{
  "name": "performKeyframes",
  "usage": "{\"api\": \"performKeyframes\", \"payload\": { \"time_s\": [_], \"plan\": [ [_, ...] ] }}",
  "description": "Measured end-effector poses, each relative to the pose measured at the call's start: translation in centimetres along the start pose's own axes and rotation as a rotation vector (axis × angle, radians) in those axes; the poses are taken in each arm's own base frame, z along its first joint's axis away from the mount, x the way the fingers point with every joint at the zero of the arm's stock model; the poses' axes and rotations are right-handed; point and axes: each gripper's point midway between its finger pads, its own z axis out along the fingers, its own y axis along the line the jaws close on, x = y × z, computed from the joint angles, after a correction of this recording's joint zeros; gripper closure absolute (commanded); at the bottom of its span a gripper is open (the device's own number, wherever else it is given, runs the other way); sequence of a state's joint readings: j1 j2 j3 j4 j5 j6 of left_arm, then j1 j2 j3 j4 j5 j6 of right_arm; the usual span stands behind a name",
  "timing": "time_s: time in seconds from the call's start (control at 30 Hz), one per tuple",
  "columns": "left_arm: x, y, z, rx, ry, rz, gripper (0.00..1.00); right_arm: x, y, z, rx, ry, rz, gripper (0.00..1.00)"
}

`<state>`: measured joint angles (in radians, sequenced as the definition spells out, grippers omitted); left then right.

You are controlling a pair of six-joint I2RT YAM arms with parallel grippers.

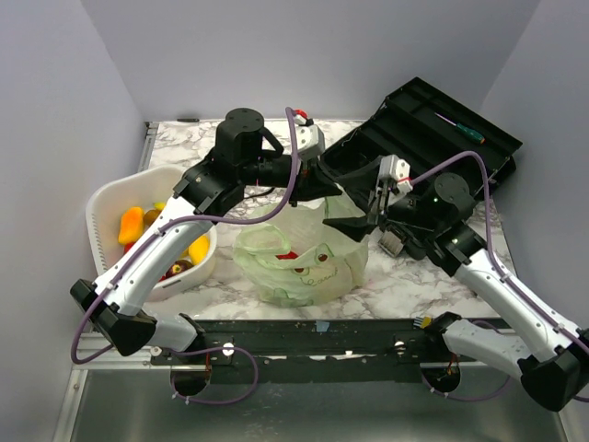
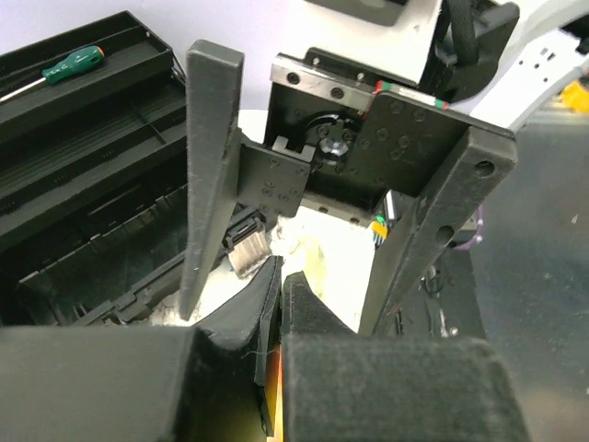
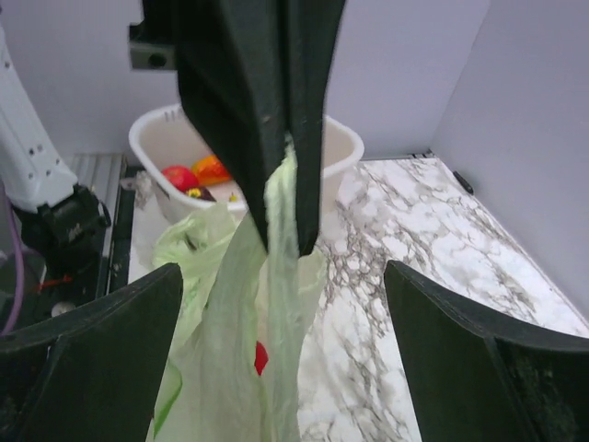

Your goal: Place the fake fruits into the plastic bag and tie a complex knot

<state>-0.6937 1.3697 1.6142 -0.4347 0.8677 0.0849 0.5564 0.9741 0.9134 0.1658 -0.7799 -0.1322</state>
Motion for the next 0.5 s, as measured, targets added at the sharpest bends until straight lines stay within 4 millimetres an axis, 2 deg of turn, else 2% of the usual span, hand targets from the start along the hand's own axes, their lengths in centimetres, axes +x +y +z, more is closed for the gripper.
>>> {"api": "performKeyframes", "payload": {
  "time_s": [0.1, 0.3, 0.4, 0.5],
  "plan": [
    [0.2, 0.4, 0.2, -0.022, -0.009, -0.039, 1.0, -0.4, -1.3, 1.0, 0.055, -0.067, 0.077, 0.2],
    [0.5, 1.3, 0.4, -0.089, -0.032, -0.122, 1.0, 1.6, -3.1, 3.1, 0.142, -0.13, 0.199, 0.34],
    [-0.3, 1.6, 0.2, -0.119, -0.059, -0.148, 1.0, 3.9, -2.6, 3.7, 0.14, -0.127, 0.223, 0.47],
    [-1.1, 1.8, -0.2, -0.143, -0.087, -0.173, 1.0, 7.4, -1.4, 3.8, 0.127, -0.088, 0.234, 0.64]
  ]
}}
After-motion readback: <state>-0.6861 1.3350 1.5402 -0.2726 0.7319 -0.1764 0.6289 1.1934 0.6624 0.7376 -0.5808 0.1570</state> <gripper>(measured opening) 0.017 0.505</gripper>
